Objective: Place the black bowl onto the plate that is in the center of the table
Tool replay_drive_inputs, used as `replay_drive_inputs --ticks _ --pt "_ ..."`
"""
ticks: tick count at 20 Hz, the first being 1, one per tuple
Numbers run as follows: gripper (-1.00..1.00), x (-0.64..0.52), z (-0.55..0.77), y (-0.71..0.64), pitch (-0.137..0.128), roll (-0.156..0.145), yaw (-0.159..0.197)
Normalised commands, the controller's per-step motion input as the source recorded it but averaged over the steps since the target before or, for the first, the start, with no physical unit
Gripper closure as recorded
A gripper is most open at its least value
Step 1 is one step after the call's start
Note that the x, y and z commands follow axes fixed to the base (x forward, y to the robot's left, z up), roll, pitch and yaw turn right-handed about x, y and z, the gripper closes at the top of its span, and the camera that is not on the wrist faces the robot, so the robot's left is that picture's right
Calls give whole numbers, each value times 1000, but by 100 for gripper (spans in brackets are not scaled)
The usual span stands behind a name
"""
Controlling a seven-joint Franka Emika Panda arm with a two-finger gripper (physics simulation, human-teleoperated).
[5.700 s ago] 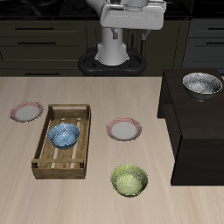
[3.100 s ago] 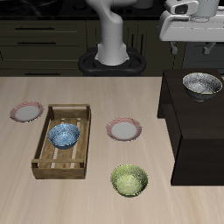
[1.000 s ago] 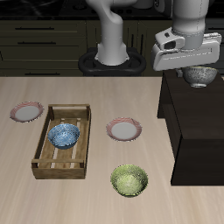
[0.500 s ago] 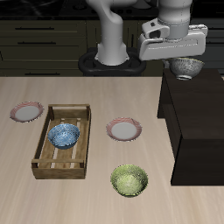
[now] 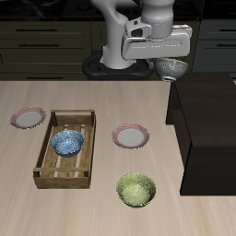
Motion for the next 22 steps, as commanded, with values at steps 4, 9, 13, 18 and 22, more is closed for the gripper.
replay_drive_inputs --ticks 4,9,13,18,22 --pt "100 -15 -123 -508 -3 -47 -36" --pt "100 26 -170 -573 10 -61 -37" --pt "100 151 -347 -487 46 -69 -36" --pt "100 56 -368 -174 23 -32 -6" --pt "100 86 -476 -89 46 -21 35"
